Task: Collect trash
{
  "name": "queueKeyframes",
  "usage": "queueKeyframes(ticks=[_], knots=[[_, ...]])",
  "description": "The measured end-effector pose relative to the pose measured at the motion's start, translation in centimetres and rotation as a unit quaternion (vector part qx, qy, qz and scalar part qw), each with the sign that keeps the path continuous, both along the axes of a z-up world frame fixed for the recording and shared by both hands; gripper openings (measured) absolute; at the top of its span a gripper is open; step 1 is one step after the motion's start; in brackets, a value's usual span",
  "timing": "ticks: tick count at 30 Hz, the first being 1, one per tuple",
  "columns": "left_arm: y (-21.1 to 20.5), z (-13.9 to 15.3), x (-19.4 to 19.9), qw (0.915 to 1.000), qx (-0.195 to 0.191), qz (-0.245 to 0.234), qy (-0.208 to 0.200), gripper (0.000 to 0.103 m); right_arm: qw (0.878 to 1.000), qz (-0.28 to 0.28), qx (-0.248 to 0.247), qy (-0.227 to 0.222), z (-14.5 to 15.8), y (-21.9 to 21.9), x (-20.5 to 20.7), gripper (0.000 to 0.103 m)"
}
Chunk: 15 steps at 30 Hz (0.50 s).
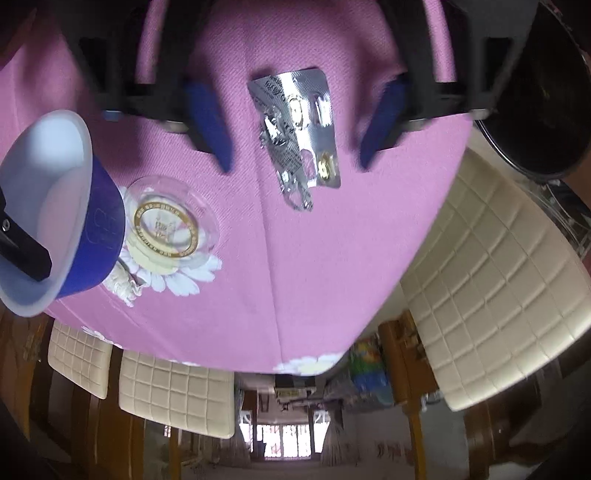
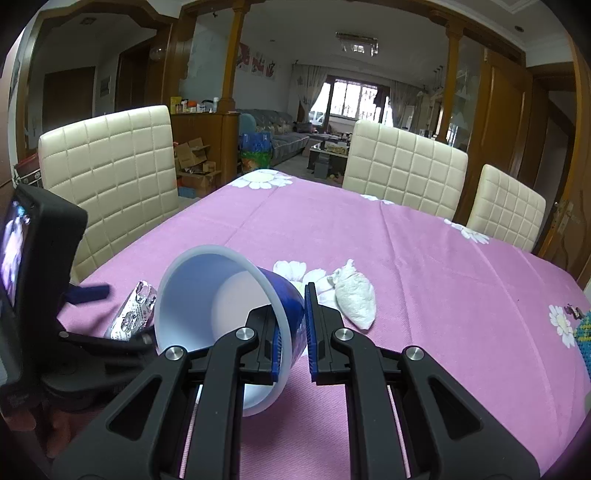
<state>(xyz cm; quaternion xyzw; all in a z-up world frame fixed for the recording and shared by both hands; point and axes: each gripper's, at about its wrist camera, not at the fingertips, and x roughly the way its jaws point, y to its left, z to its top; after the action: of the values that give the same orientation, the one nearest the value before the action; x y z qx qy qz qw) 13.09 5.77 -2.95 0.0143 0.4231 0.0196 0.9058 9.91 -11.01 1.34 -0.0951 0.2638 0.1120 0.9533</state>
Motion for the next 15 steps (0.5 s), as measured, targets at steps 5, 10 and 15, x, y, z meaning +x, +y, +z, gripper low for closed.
queueKeyframes(ticks=[5,10,15], knots=[[0.5,0.3,-1.6,0.9998,0.002,-0.012,-0.016,0.031,1.0,0.022,-0.002,0.004,-0.3,1.2,-0.5,0.012],[1.7,1.3,-3.5,0.999,0.014,-0.003,-0.043,0.031,0.998,0.063,0.002,0.012,-0.5,3.0,-1.3,0.012],[4.2,2.8,-6.1,0.9956,0.048,0.023,-0.077,0.031,0.995,0.103,-0.002,0.017,-0.5,5.6,-2.2,0.012]])
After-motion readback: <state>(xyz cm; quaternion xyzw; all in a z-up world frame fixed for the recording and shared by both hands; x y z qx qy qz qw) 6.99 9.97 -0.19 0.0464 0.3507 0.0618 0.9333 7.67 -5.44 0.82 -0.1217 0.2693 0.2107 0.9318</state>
